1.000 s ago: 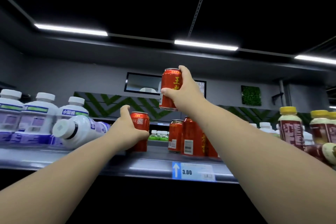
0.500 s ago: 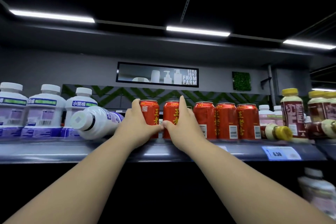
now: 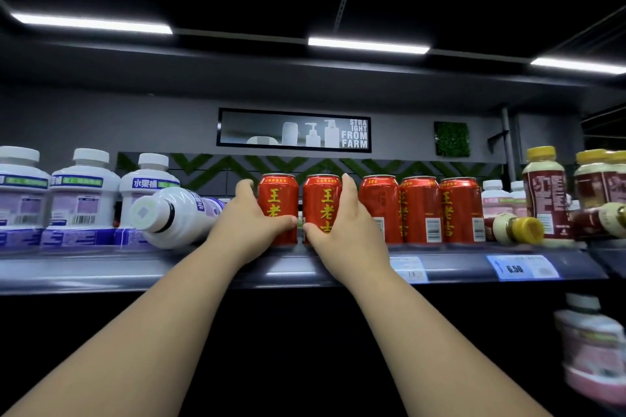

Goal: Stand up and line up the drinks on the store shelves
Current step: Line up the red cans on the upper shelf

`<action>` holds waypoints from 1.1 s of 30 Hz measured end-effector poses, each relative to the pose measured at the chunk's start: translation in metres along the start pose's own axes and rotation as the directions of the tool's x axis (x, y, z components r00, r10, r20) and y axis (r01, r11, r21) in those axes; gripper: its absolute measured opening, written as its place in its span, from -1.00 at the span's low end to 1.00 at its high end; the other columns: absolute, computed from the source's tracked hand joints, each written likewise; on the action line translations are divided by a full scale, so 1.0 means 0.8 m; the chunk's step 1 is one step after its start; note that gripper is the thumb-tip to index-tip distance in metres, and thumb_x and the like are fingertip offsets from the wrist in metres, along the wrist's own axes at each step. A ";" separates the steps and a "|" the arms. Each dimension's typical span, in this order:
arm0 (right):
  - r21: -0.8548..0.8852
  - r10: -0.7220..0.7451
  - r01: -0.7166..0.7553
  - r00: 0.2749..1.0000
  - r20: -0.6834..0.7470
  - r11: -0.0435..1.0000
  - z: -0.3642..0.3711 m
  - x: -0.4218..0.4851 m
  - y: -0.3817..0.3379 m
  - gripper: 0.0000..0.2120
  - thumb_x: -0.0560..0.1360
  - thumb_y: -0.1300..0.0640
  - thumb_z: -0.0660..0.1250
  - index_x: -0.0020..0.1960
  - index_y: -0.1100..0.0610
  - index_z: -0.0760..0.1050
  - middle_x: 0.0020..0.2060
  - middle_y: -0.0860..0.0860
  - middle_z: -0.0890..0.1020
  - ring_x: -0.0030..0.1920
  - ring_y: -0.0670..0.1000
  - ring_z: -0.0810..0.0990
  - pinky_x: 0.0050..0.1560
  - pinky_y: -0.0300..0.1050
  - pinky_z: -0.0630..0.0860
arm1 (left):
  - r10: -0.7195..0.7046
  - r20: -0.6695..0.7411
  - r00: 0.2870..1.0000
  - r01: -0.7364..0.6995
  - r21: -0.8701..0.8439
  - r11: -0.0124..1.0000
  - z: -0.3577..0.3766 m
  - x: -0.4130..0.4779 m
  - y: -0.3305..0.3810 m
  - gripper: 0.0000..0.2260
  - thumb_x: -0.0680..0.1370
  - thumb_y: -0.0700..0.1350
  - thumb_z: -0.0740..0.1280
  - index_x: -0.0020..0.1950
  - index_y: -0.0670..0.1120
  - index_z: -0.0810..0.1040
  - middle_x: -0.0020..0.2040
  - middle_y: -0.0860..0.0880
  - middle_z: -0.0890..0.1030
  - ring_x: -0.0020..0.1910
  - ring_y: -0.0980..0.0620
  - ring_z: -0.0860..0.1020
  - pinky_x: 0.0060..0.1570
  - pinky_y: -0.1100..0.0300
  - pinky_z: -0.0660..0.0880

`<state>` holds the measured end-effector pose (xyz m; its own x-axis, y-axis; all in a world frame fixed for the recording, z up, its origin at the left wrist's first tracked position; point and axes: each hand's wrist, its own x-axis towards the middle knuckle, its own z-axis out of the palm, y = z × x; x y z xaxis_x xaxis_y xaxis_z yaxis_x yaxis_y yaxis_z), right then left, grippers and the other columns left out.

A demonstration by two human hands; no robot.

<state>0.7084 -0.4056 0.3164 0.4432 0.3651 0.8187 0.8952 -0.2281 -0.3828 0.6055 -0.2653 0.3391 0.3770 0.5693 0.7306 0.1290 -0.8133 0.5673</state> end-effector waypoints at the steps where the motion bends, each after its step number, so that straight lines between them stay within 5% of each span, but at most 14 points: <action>1: 0.002 -0.002 0.002 1.000 -0.005 1.000 0.000 0.000 0.000 -0.08 0.53 -0.16 0.37 0.61 -0.01 -0.20 0.36 0.04 0.44 0.26 0.11 0.50 0.16 0.04 0.48 | 0.008 0.004 1.000 -0.008 0.012 1.000 0.000 0.001 0.000 -0.28 0.30 0.18 0.56 0.34 0.04 0.32 0.16 0.03 0.56 0.06 -0.01 0.57 0.04 -0.10 0.59; 5: 0.011 -0.011 0.011 1.000 -0.019 1.000 -0.001 -0.002 0.003 -0.15 0.55 -0.15 0.32 0.61 -0.02 -0.15 0.34 0.04 0.43 0.24 0.08 0.49 0.16 0.01 0.46 | 0.060 0.031 0.998 -0.063 0.087 0.994 0.003 -0.003 0.003 -0.45 0.34 0.20 0.52 0.22 0.11 0.37 0.04 0.08 0.58 0.00 0.03 0.57 0.03 -0.06 0.58; 21: 0.044 -0.083 0.089 0.989 -0.120 0.995 0.002 -0.003 0.009 -0.19 0.52 -0.11 0.36 0.61 0.07 0.01 0.46 -0.02 0.27 0.43 0.01 0.29 0.37 -0.02 0.39 | 0.089 0.007 0.996 -0.089 0.149 0.985 0.002 -0.016 0.011 -0.25 0.23 0.42 0.48 0.24 0.10 0.29 0.09 0.08 0.56 0.04 0.04 0.57 0.05 0.04 0.51; 29: 0.148 -0.145 0.191 0.951 -0.275 0.970 -0.017 -0.021 0.027 -0.37 0.51 0.04 0.37 0.53 0.06 0.26 0.45 0.02 0.33 0.46 0.01 0.26 0.47 -0.04 0.26 | 0.088 0.013 0.996 -0.088 0.189 0.978 0.007 -0.018 0.019 -0.05 0.25 0.44 0.45 0.46 0.11 0.10 0.27 -0.04 0.51 0.12 -0.06 0.54 0.11 -0.02 0.50; 33: 0.097 -0.074 0.094 0.978 -0.194 0.991 -0.045 -0.032 0.063 -0.34 0.54 0.06 0.37 0.56 -0.05 0.16 0.52 -0.05 0.20 0.51 -0.03 0.17 0.50 -0.01 0.25 | 0.080 0.050 0.996 -0.089 0.243 0.966 0.008 -0.022 0.026 -0.09 0.29 0.40 0.45 0.45 0.11 0.08 0.26 -0.04 0.53 0.03 -0.04 0.51 -0.01 0.03 0.42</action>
<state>0.7406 -0.4589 0.2920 0.3584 0.1984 0.9122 0.9332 -0.1040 -0.3440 0.6072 -0.2927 0.3355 0.4311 0.4961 0.7537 0.3133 -0.8656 0.3906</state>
